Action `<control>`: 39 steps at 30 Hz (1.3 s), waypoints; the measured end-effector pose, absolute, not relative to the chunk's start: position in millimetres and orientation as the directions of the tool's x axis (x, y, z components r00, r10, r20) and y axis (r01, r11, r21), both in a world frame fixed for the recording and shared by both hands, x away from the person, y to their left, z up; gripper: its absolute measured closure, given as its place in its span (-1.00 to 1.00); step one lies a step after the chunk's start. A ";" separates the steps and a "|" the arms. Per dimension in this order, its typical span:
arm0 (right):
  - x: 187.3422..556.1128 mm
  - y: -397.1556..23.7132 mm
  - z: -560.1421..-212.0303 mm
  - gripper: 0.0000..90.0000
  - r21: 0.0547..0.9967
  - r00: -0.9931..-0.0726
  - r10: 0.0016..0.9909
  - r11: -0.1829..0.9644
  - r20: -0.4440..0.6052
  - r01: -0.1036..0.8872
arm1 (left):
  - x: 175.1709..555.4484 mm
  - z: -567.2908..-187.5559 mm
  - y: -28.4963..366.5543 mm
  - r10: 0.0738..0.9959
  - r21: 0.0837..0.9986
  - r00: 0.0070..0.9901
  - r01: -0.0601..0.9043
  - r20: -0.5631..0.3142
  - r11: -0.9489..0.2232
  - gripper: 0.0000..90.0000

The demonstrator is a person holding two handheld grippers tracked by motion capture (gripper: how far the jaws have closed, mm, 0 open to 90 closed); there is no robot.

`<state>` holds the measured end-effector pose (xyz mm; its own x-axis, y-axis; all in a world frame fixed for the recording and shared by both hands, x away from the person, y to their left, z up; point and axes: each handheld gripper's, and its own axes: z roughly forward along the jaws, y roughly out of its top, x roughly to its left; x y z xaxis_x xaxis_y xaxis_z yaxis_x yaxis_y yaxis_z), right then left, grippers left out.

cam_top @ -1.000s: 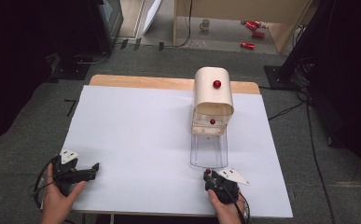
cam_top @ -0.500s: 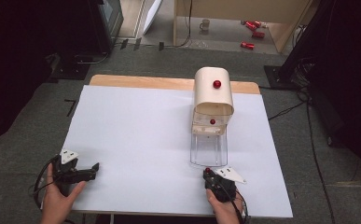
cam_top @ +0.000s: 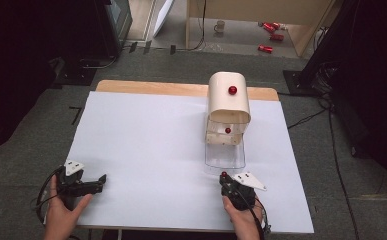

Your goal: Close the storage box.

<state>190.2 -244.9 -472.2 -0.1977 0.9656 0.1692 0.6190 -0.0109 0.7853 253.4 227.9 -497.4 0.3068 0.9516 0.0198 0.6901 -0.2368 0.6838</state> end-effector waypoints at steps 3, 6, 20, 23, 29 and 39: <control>193.8 -246.6 -468.4 0.77 0.789 -0.199 0.966 -0.008 0.165 0.614 | 253.3 -497.4 227.9 0.952 0.684 0.307 0.690 0.020 -0.237 -1.00; 198.6 -247.0 -464.8 0.77 0.791 -0.200 0.967 -0.003 0.158 0.611 | 253.3 -497.4 227.9 0.951 0.684 0.307 0.690 0.020 -0.237 -1.00; 231.2 -247.5 -455.0 0.80 0.801 -0.184 0.973 -0.001 0.138 0.598 | 253.3 -497.4 228.0 0.951 0.683 0.308 0.690 0.021 -0.238 -1.00; 237.9 -248.0 -455.4 0.80 0.801 -0.184 0.974 0.005 0.132 0.599 | 253.3 -497.4 228.0 0.951 0.684 0.308 0.690 0.020 -0.238 -1.00; 249.1 -248.7 -459.5 0.81 0.794 -0.174 0.975 -0.002 0.137 0.608 | 253.3 -497.4 228.0 0.951 0.683 0.308 0.690 0.021 -0.238 -1.00; 266.5 -248.1 -468.4 0.83 0.785 -0.156 0.977 -0.017 0.143 0.619 | 253.3 -497.4 228.0 0.951 0.684 0.308 0.690 0.020 -0.238 -1.00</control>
<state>266.5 -248.1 -468.4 -0.1558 0.9773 0.1434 0.6190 -0.0165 0.7852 253.3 228.0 -497.4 0.3076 0.9513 0.0205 0.6900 -0.2378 0.6836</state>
